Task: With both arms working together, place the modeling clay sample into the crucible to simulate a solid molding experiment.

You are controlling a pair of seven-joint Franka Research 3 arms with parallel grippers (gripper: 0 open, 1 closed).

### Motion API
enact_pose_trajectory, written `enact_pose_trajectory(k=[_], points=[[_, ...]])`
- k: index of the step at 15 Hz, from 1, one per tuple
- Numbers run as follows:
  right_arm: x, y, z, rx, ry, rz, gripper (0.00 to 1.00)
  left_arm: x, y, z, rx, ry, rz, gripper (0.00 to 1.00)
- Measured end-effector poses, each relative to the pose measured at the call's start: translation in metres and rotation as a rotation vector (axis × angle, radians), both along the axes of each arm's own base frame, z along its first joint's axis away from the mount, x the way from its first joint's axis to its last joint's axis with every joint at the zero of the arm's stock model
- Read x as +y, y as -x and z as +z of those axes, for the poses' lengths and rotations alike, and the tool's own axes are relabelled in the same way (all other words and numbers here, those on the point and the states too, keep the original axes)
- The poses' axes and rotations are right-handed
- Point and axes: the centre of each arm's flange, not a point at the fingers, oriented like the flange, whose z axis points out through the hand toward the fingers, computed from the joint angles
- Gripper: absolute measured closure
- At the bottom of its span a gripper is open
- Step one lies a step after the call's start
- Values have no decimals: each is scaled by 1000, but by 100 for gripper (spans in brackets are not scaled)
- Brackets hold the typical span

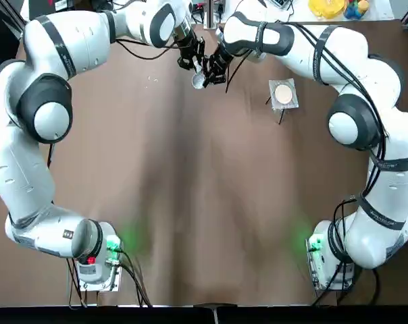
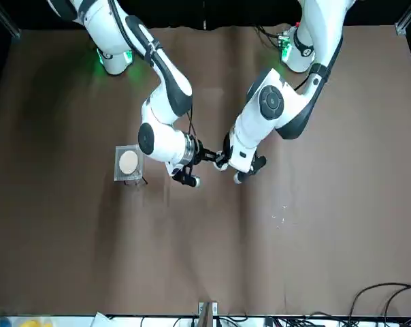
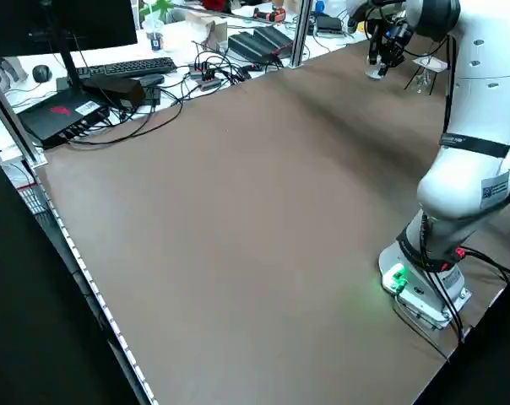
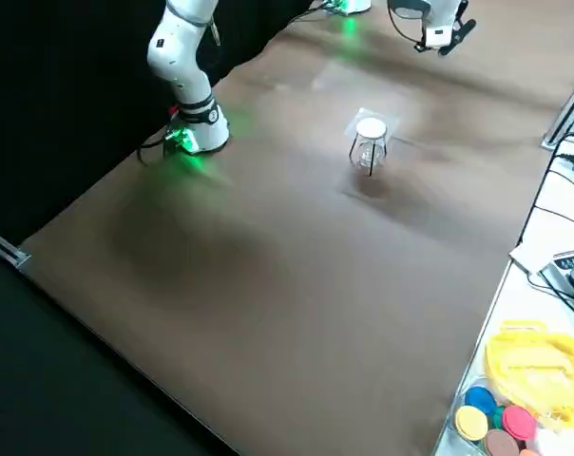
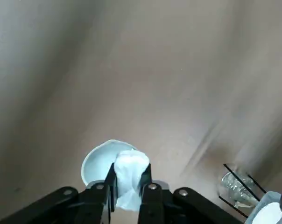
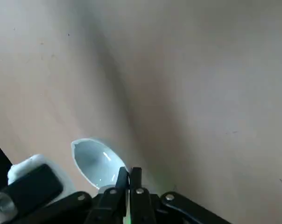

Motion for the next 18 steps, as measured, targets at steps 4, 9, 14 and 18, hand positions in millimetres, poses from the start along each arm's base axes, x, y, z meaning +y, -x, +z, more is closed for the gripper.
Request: enact_pose_trajectory(k=[4, 9, 14, 18], points=[[-7, -6, 1, -1, -3, -14, 96, -2, -1, -8, 5, 4, 0, 76], [-14, -13, 3, -3, -6, -28, 96, -3, -1, -14, 13, 4, 0, 75], [-13, -12, 3, -2, -7, -27, 96, -3, -1, -14, 13, 3, 0, 69], [-14, -13, 3, -2, -7, -28, 96, -3, -1, -16, 15, 2, 0, 57]])
